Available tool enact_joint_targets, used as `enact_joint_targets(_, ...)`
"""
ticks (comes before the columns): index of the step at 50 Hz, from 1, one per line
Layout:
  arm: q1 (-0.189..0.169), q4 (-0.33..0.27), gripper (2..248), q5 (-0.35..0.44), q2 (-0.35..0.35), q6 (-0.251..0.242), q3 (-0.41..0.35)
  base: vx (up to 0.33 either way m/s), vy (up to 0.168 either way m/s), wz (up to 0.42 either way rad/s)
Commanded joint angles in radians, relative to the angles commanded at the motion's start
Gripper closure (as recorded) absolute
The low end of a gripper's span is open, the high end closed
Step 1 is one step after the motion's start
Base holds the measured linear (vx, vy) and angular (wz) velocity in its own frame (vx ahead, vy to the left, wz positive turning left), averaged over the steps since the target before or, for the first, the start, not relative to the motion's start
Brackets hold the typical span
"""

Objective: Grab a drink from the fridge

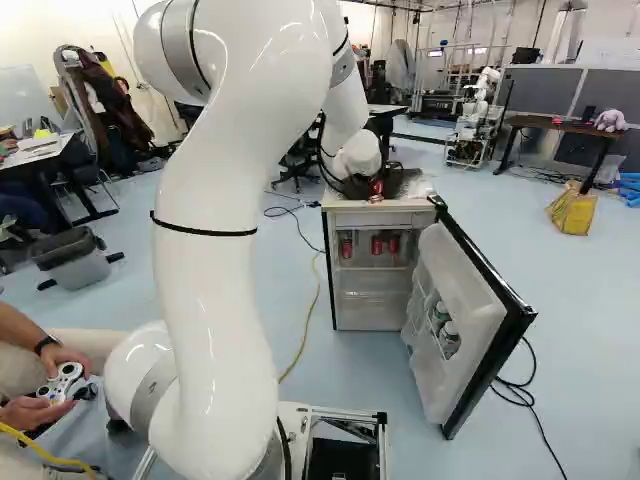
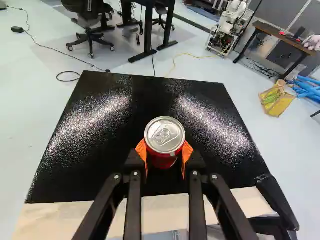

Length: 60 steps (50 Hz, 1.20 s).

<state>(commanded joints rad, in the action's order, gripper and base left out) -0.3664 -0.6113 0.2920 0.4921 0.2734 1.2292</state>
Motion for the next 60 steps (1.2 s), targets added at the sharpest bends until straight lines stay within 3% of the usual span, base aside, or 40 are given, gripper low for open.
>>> enact_joint_targets(3,0.000,0.000,162,0.000,0.000,0.000,0.000,0.000,0.000,0.000)
enact_joint_targets(4,0.000,0.000,139,0.000,0.000,0.000,0.000,0.000,0.000,0.000)
enact_joint_targets(8,0.000,0.000,139,0.000,0.000,0.000,0.000,0.000,0.000,0.000)
enact_joint_targets(9,0.000,0.000,108,0.000,0.000,0.000,0.000,0.000,0.000,0.000)
enact_joint_targets(14,0.000,0.000,108,0.000,0.000,0.000,0.000,0.000,0.000,0.000)
enact_joint_targets(15,0.000,0.000,73,0.000,0.000,0.000,0.000,0.000,0.000,0.000)
enact_joint_targets(19,0.000,0.000,73,0.000,0.000,0.000,0.000,0.000,0.000,0.000)
enact_joint_targets(20,0.000,0.000,37,0.000,0.000,0.000,0.000,0.000,0.000,0.000)
enact_joint_targets(24,0.000,0.000,37,0.000,-0.001,0.000,-0.002,0.000,0.000,0.000)
enact_joint_targets(25,0.000,0.000,5,0.000,-0.002,0.000,-0.003,0.000,0.000,0.000)
enact_joint_targets(60,-0.014,0.000,3,0.000,-0.123,0.000,-0.154,0.000,0.000,0.000)
